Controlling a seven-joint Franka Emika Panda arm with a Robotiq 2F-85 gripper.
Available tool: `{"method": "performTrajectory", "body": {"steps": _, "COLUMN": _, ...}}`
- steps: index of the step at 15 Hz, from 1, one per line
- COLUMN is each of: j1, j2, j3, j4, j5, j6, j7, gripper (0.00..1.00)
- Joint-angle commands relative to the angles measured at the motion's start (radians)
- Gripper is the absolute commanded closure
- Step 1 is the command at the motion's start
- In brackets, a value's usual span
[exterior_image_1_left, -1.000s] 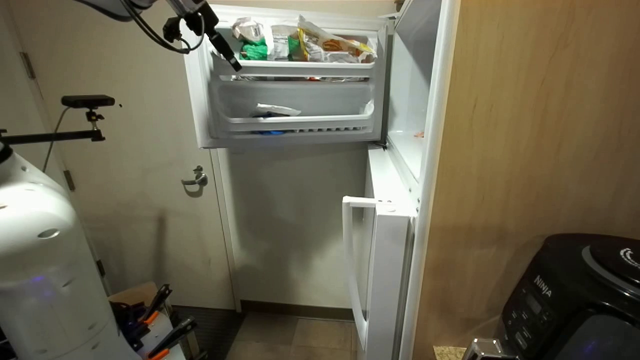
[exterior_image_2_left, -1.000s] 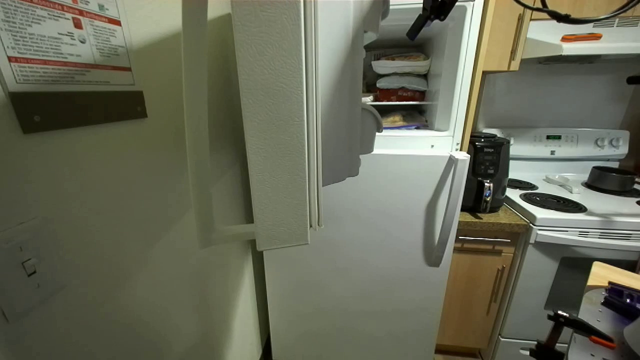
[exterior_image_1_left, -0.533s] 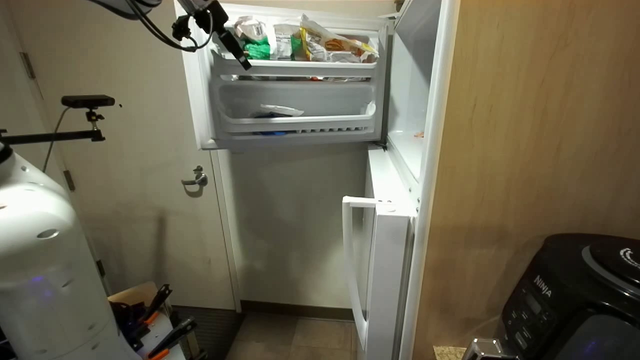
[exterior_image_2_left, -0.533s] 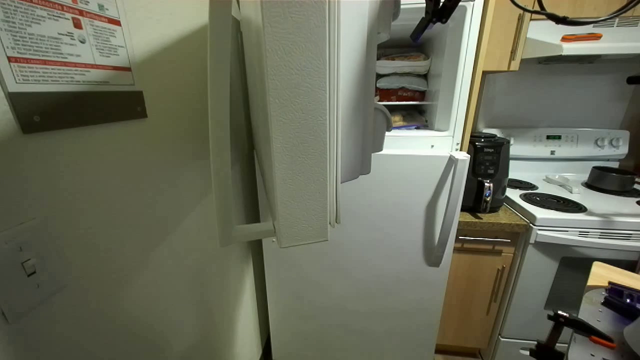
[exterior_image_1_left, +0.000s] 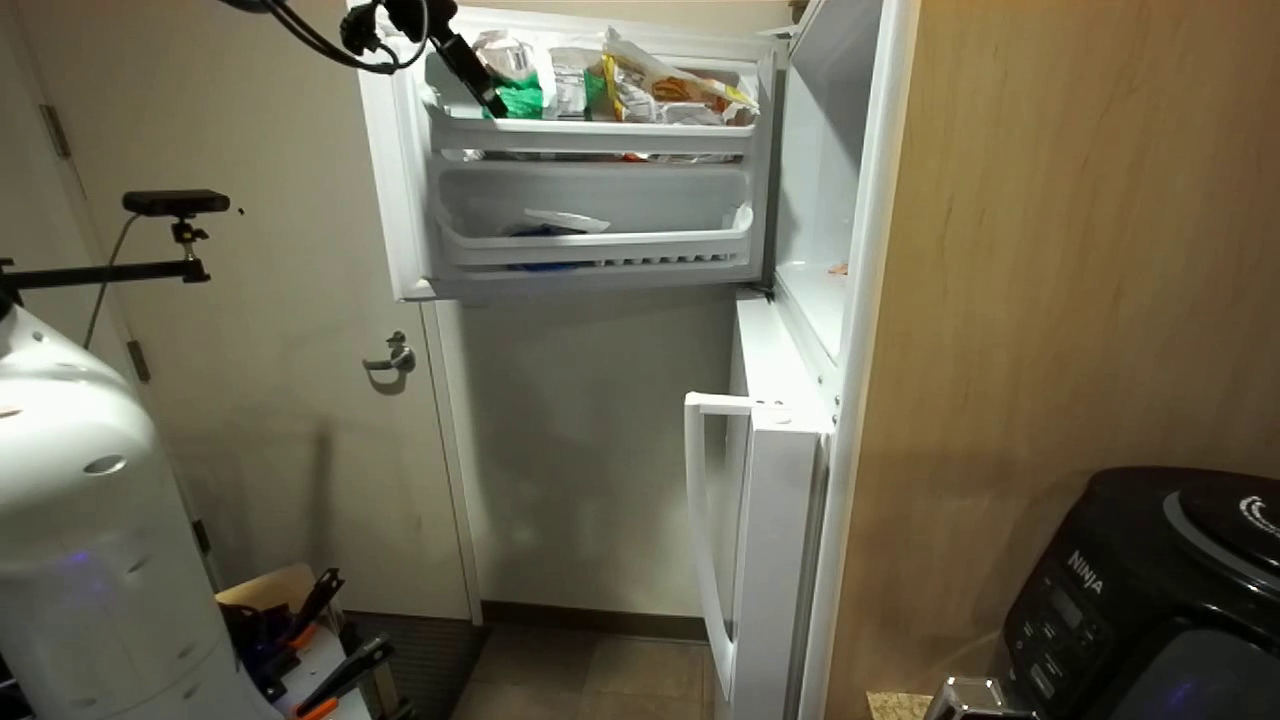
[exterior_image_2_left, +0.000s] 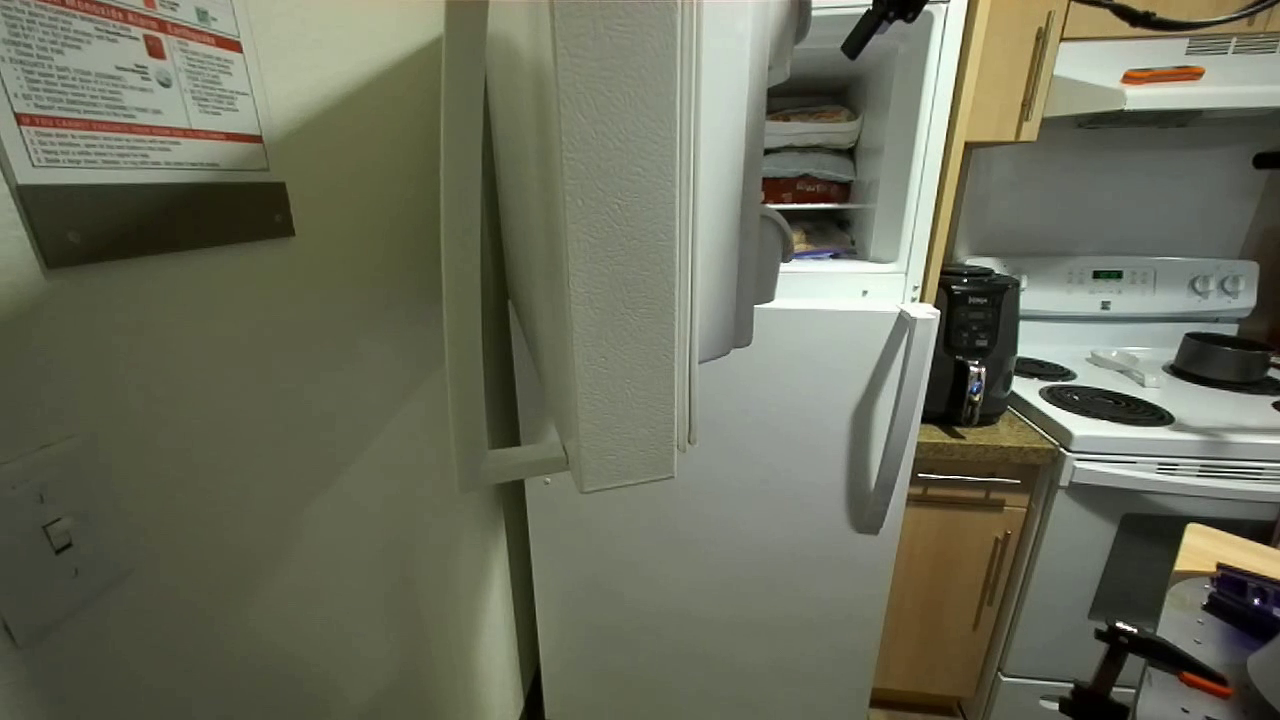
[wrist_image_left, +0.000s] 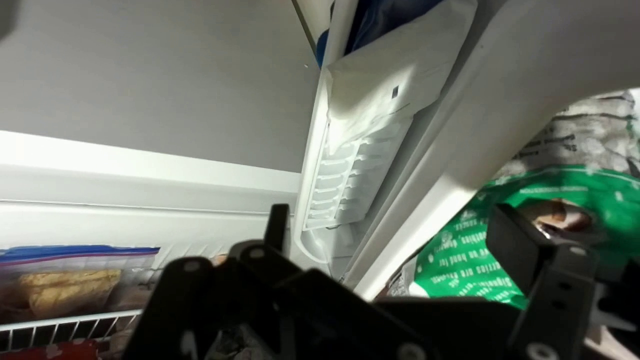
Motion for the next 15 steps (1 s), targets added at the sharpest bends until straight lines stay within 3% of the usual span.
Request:
{"method": "performTrajectory", "body": {"steps": 1, "j1": 0.03, "j2": -0.077, "j3": -0.061, "j4": -0.05, "j5": 0.068, "j6": -0.019, "j7": -0.134, "gripper": 0.0}}
{"method": "performTrajectory", "body": {"steps": 8, "j1": 0.041, "j2": -0.122, "j3": -0.093, "j4": -0.048, "j5": 0.196, "j6": 0.025, "j7": -0.287, "gripper": 0.0}}
{"method": "performTrajectory", "body": {"steps": 15, "j1": 0.052, "j2": -0.086, "j3": 0.038, "j4": -0.026, "j5": 0.275, "j6": 0.049, "j7": -0.238, "gripper": 0.0}}
